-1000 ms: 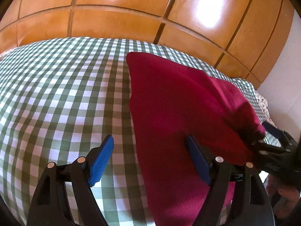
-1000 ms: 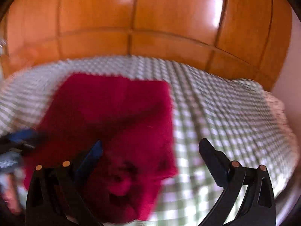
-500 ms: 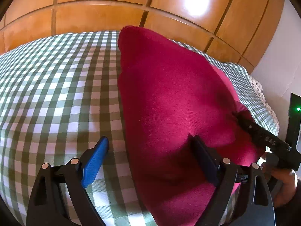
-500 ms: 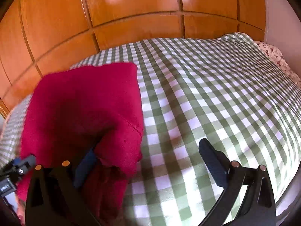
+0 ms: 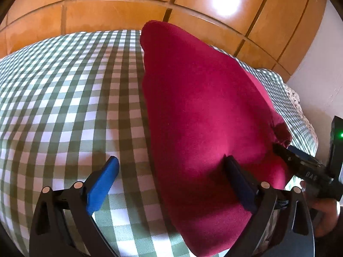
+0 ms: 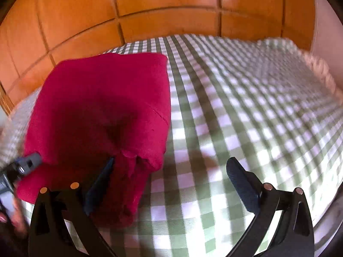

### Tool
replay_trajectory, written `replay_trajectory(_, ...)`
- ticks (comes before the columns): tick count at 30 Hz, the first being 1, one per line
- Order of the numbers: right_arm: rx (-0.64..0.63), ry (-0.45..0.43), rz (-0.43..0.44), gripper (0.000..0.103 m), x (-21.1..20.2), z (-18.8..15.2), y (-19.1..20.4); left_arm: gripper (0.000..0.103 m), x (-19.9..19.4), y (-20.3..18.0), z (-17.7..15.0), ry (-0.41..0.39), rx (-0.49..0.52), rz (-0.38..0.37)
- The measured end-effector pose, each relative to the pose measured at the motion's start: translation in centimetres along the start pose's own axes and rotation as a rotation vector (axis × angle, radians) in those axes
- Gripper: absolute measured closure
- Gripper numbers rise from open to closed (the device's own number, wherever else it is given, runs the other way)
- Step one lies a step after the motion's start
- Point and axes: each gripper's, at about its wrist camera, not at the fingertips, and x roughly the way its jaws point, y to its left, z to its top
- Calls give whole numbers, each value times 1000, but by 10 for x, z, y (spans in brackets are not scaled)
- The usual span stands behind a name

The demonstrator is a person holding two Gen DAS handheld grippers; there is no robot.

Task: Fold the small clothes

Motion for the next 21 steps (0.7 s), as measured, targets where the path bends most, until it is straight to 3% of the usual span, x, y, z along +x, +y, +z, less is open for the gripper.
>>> replay_trajectory(4, 99, 20, 116, 2, -7, 3, -8, 5, -7, 7, 4, -11, -43, -29)
replay_trajectory(9, 220, 48, 348, 2, -6, 16, -15, 5, -10, 19, 18, 10, -112, -128)
replay_trajectory(13, 217, 80, 379, 7, 2, 23, -12, 6, -4, 19, 23, 36, -125, -178)
replay_trajectory(17, 202, 107, 376, 7, 12, 24, -7, 11, 6, 13, 27, 74, -87, -125)
replay_trajectory(21, 230, 118, 396, 7, 24, 26, -9, 11, 16, 15, 34, 99, -81, -129)
